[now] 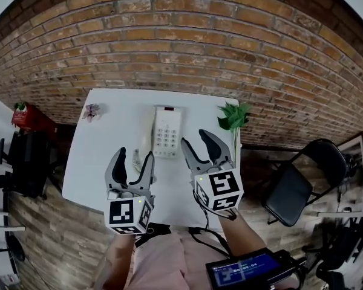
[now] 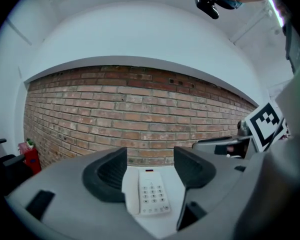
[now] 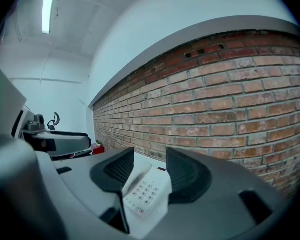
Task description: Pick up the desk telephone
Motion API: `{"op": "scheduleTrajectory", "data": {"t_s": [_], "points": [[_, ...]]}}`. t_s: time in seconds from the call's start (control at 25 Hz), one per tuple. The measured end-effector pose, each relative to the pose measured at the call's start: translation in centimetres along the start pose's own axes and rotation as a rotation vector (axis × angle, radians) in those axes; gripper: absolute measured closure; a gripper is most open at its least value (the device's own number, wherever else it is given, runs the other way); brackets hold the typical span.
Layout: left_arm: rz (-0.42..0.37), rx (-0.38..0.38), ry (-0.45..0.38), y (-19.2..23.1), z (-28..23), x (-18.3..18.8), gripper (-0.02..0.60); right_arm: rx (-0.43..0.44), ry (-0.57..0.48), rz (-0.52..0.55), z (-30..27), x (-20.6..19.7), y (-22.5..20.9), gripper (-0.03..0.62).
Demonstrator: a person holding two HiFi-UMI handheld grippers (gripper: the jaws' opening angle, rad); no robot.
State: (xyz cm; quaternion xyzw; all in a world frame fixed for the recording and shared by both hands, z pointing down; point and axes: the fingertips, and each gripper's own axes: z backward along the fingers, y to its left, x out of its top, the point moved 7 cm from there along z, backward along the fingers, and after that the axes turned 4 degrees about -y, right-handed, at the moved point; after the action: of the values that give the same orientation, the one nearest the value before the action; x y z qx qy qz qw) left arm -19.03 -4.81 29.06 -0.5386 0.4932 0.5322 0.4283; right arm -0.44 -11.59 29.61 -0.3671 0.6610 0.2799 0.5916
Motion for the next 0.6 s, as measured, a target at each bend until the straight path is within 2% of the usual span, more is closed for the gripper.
{"op": "scheduleTrajectory", "data": {"t_s": [0.16,0.32,0.6], "points": [[-0.004,-0.052,0.03,1.9,-3.0,-0.4,0.281,-0.031,0.025,-0.015,-2.3,-0.9,-0.4,0.385],[0.033,-0.09,0.043,3.7,-5.9,-0.7,0.281,-0.052,0.055,-0.032,-4.7,-1.6,-0.8,0.384],[0.09,-0.183,0.096,5.4,-9.7,-2.8,0.225,-0.093,0.101,-0.062,-8.0,-3.7,-1.6,0.382]]}}
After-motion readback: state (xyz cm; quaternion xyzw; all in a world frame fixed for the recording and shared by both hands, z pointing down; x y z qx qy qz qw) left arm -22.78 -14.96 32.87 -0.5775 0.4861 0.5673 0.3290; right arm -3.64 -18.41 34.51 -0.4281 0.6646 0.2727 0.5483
